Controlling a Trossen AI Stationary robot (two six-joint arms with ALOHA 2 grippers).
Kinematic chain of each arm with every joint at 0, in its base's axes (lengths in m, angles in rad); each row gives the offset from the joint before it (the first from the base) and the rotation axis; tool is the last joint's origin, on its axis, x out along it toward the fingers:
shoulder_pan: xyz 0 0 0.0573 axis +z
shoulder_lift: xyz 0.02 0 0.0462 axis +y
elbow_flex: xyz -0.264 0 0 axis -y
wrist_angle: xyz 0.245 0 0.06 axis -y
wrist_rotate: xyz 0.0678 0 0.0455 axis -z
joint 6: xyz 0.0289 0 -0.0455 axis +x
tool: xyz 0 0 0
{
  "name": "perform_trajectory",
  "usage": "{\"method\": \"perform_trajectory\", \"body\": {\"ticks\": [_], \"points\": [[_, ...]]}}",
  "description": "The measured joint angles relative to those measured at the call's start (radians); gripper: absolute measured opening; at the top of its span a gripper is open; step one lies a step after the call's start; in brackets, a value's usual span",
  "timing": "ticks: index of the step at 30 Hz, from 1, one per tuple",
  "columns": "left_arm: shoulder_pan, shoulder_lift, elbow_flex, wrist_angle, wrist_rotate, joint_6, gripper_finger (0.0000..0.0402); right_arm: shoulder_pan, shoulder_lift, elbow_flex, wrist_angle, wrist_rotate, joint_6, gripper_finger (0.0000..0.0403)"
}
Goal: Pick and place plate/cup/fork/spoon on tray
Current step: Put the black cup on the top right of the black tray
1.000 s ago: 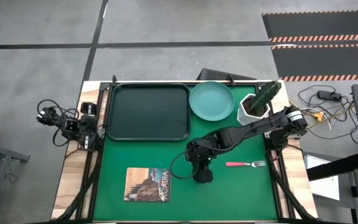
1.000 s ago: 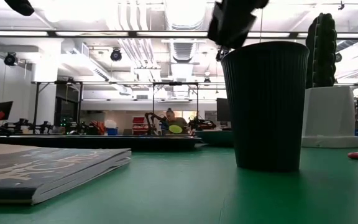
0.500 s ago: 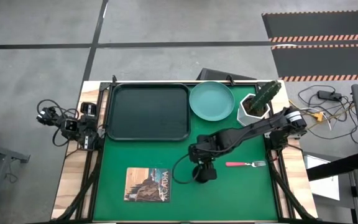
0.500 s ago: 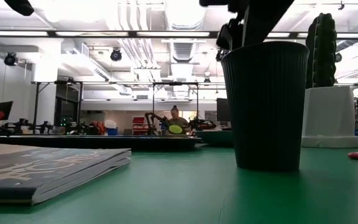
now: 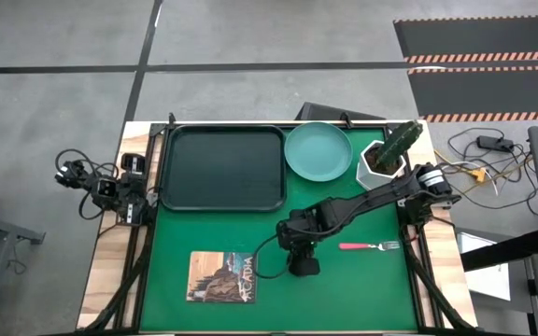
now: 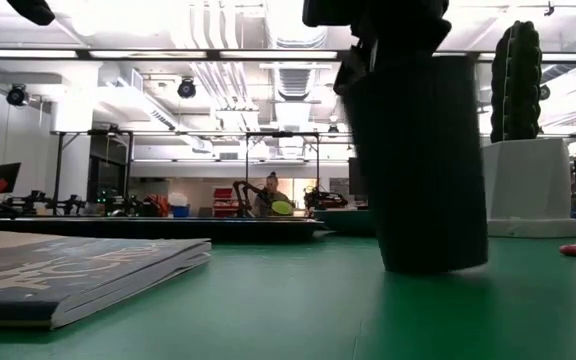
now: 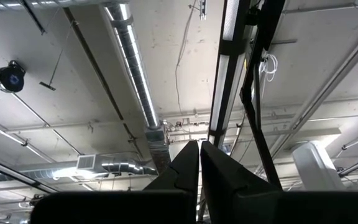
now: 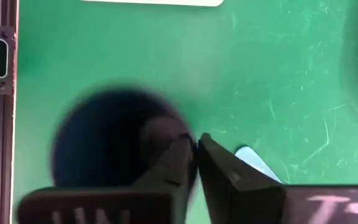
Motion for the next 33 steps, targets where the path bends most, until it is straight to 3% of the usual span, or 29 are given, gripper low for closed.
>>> {"method": "perform_trajectory", "body": {"ticks": [5, 13, 17, 27, 33], "points": [[0.0, 0.0, 0.0, 0.0, 0.0, 0.0, 0.0, -0.011, -0.009, 0.024, 0.003, 0.002, 0.013, 0.001], [0.0, 0.0, 0.0, 0.0, 0.0, 0.0, 0.0, -0.104, -0.009, 0.201, 0.008, 0.021, -0.005, 0.0009], [0.0, 0.0, 0.0, 0.0, 0.0, 0.0, 0.0, -0.202, -0.008, 0.302, 0.022, 0.108, 0.024, 0.0009], [0.0, 0.0, 0.0, 0.0, 0.0, 0.002, 0.0, -0.45, -0.007, 0.524, 0.052, 0.102, -0.021, 0.0009], [0.0, 0.0, 0.001, 0.003, 0.0, 0.003, 0.0, -0.592, -0.007, 0.582, 0.051, 0.111, 0.024, 0.0009]]}}
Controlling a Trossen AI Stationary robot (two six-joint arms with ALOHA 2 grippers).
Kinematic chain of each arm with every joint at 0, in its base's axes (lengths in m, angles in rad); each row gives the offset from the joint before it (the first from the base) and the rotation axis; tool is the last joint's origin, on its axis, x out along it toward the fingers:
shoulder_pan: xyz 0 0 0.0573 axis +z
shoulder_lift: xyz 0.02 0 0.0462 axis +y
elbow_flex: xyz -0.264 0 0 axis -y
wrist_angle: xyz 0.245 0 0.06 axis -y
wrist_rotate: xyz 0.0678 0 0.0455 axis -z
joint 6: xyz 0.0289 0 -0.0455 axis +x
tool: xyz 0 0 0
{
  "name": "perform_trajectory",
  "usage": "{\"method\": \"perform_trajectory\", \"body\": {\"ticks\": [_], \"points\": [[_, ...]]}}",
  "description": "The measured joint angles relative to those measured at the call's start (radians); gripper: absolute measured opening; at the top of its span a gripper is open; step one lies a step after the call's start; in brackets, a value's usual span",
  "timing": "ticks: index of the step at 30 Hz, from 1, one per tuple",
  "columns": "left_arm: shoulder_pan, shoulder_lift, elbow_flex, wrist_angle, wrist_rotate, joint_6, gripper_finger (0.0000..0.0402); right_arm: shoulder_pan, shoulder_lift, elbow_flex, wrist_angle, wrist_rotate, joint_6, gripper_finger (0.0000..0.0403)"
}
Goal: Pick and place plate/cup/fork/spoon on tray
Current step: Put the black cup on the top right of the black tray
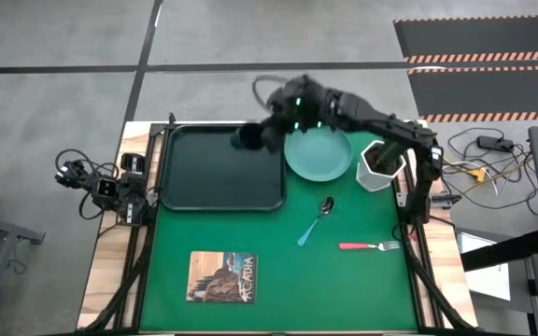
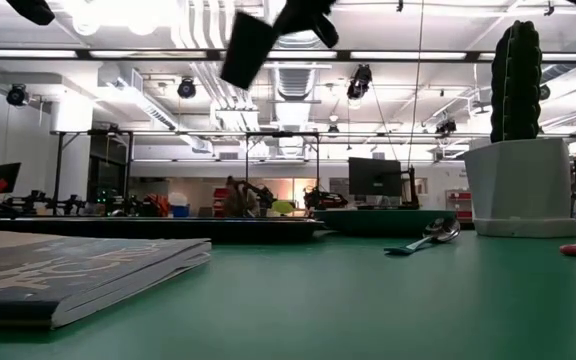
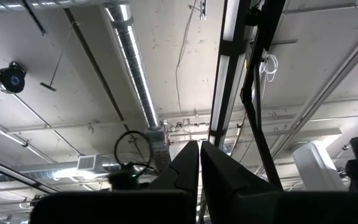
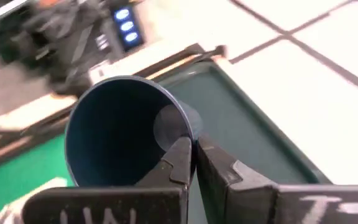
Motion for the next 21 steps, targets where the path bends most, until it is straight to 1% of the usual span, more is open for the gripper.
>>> {"method": "perform_trajectory", "body": {"ticks": [4, 9, 16, 21], "points": [[0.0, 0.0, 0.0, 0.0, 0.0, 0.0, 0.0, -0.079, 0.0, -0.037, -0.016, 0.0, 0.033, 0.0009], [0.0, 0.0, 0.001, 0.001, 0.0, 0.0, 0.0, -0.138, 0.002, -0.12, -0.007, 0.0, 0.033, 0.0009], [0.0, 0.0, 0.001, 0.002, 0.0, 0.0, 0.0, -0.167, 0.008, -0.268, 0.155, -0.001, 0.054, 0.0009], [0.0, 0.0, 0.002, 0.009, 0.0, 0.0, 0.0, -0.179, 0.082, -0.3, 0.224, 0.0, 0.113, 0.0009]]}}
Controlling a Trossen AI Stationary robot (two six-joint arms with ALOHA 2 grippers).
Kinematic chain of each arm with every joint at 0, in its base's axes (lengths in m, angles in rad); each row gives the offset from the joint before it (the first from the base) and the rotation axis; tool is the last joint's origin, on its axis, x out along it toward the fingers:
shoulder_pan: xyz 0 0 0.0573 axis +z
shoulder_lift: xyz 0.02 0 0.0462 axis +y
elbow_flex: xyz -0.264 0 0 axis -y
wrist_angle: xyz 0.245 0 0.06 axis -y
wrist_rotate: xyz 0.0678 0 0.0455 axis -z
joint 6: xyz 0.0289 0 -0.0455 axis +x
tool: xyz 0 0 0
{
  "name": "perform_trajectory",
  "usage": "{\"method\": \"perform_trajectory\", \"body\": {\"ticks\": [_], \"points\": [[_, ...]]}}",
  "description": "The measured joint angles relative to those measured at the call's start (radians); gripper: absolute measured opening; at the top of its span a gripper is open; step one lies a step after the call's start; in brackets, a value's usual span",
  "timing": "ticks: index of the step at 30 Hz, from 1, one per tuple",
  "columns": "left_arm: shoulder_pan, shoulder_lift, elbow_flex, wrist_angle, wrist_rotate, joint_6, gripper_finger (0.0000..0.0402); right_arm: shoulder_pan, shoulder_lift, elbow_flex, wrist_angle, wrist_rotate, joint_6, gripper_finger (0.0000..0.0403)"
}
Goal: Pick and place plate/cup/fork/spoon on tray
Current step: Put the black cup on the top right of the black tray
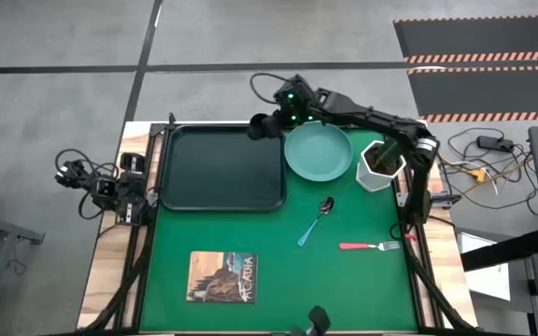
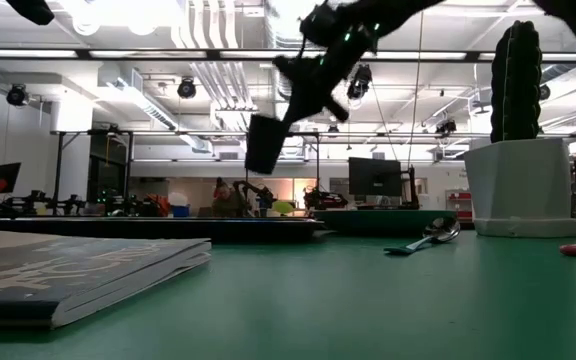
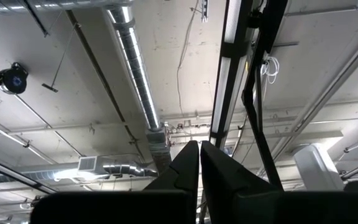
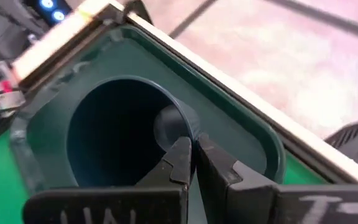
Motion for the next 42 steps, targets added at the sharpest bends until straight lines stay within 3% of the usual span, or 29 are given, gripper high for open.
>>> {"method": "perform_trajectory", "body": {"ticks": [4, 11, 19, 42], "points": [[0.0, 0.0, 0.0, 0.001, 0.0, 0.0, 0.0, -0.007, 0.118, 0.062, -0.053, 0.0, 0.019, 0.0009], [0.0, 0.0, 0.0, 0.001, 0.0, 0.0, 0.0, -0.03, 0.315, 0.326, -0.256, 0.002, 0.002, 0.0009], [0.0, 0.0, 0.0, 0.001, 0.0, 0.0, 0.0, -0.03, 0.428, 0.529, -0.338, -0.002, -0.004, 0.0009], [0.0, 0.0, 0.0, 0.001, 0.0, -0.001, 0.0, -0.046, 0.435, 0.539, -0.372, 0.0, -0.008, 0.0113]]}}
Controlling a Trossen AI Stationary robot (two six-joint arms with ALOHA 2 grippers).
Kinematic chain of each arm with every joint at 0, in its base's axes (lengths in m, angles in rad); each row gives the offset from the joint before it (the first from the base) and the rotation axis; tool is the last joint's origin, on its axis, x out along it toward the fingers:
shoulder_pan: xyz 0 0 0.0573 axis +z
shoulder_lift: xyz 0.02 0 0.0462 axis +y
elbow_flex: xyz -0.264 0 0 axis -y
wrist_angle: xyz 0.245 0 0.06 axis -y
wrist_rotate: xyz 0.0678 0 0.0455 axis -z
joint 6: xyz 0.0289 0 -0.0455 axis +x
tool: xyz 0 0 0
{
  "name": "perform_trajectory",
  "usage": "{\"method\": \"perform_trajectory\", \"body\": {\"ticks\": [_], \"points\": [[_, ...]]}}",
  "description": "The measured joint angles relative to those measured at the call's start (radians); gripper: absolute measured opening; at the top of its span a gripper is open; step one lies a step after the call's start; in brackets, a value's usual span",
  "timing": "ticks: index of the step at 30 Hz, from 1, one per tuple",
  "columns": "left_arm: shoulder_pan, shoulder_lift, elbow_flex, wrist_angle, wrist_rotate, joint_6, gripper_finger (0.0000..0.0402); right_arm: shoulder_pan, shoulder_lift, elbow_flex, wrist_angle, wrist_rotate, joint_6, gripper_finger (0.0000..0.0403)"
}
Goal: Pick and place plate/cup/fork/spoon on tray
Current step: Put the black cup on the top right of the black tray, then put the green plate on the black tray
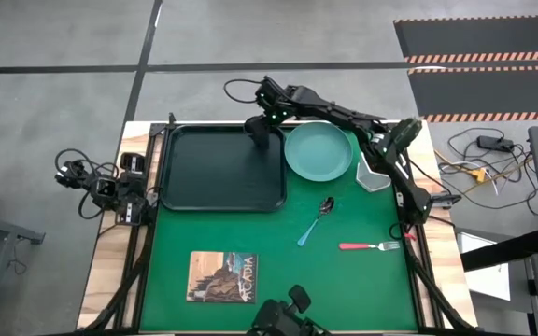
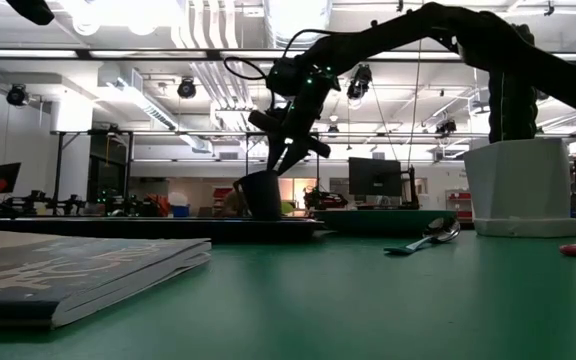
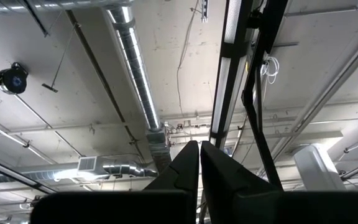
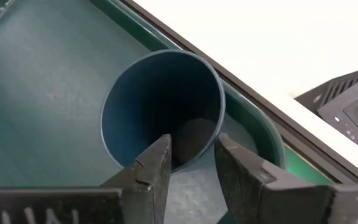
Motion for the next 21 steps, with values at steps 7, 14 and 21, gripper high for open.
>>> {"method": "perform_trajectory", "body": {"ticks": [7, 14, 21], "points": [[0.0, 0.0, 0.0, 0.0, 0.0, 0.0, 0.0, -0.007, 0.0, 0.012, -0.064, 0.002, -0.001, 0.0127], [0.0, 0.0, 0.0, 0.0, 0.0, -0.001, 0.0, -0.007, -0.012, 0.014, -0.073, 0.001, -0.002, 0.013], [0.0, 0.0, -0.001, 0.0, 0.0, -0.002, 0.0, 0.006, -0.115, 0.014, -0.129, 0.003, -0.001, 0.0132]]}}
